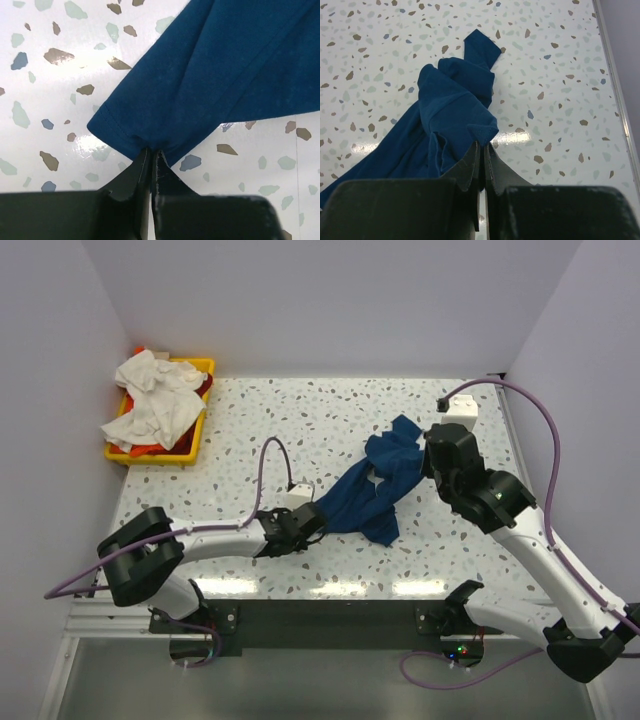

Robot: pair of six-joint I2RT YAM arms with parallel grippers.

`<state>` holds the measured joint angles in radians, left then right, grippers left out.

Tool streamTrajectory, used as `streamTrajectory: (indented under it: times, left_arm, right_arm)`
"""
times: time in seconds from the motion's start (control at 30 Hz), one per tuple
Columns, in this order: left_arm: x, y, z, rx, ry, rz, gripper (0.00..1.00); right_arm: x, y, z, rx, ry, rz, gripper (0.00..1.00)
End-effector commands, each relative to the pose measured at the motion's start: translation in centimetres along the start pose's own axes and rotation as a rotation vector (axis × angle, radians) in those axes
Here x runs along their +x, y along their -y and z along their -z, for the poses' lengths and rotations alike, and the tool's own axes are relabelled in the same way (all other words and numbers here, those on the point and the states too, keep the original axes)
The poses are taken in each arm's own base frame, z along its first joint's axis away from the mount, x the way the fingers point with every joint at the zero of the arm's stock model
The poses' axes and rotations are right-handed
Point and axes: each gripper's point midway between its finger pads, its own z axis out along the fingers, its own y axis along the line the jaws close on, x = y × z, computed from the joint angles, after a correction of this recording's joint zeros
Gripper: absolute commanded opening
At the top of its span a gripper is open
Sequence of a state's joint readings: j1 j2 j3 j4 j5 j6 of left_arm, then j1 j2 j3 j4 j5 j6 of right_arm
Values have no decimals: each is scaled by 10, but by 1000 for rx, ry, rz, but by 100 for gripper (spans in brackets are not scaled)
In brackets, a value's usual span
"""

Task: Fold and stack the t-shirts
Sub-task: Flatten the tshirt out

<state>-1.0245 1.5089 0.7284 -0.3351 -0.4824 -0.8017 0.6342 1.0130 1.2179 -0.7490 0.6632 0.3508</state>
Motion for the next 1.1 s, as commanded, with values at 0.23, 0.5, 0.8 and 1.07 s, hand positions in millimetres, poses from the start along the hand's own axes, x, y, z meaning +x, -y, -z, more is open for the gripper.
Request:
streamTrajectory:
  times: [0.23,0.5,0.8,1.07]
  left_arm:
    - [-154,-28,40,30,250,215,0]
    - [-283,-80,83,48,451,383,0]
    - [-369,-127,144,48,626,438,0]
    - [-397,-165,240,26,813,467,0]
  right_arm:
    - [-24,0,-5,38,44,-7,0]
    - [-53,0,-6,53,75,-39,0]
    - [-100,24,20,90,184,-120,0]
    - [-129,46,60,65,292,-219,0]
